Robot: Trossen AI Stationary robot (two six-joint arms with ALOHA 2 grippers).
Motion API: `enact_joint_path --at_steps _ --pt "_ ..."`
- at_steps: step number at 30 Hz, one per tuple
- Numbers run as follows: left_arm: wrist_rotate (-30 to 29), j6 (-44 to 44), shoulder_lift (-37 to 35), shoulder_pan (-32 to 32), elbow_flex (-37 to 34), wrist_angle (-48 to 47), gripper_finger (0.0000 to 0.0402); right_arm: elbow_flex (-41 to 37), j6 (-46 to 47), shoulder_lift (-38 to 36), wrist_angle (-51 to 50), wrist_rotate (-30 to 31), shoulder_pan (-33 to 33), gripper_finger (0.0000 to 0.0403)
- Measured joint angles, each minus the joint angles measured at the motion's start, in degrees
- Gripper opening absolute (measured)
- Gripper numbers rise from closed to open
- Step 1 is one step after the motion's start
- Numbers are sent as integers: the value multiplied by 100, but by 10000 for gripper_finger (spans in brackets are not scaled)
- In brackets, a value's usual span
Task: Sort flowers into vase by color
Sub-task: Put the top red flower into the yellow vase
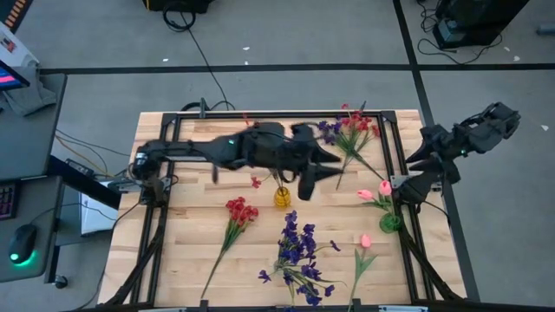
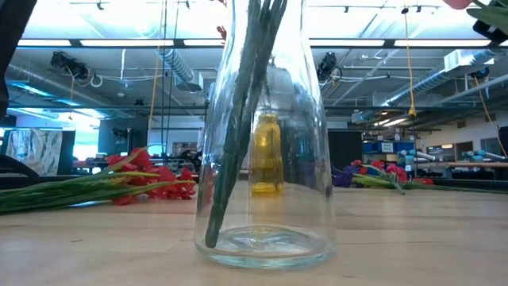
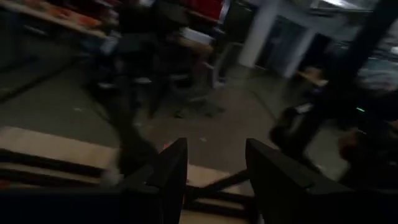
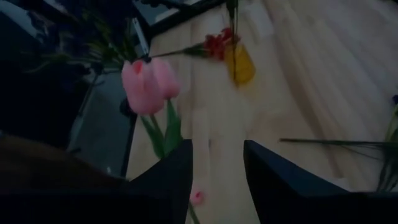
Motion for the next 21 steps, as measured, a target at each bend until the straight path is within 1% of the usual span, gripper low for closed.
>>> enact_joint_path --at_steps 5,11,18,21 --pt "-1041 147 -550 3 8 -1136 168 -1 0 0 35 214 0 150" --pt "-2312 -151 -1152 -19 8 -2497 168 -8 -16 0 347 909 1 150" --pt "-3282 -808 -1801 -45 8 -3987 168 -8 -11 0 736 1635 2 150" --pt "-3563 -1101 -2048 -45 8 -4776 168 -8 -17 0 847 1913 1 150"
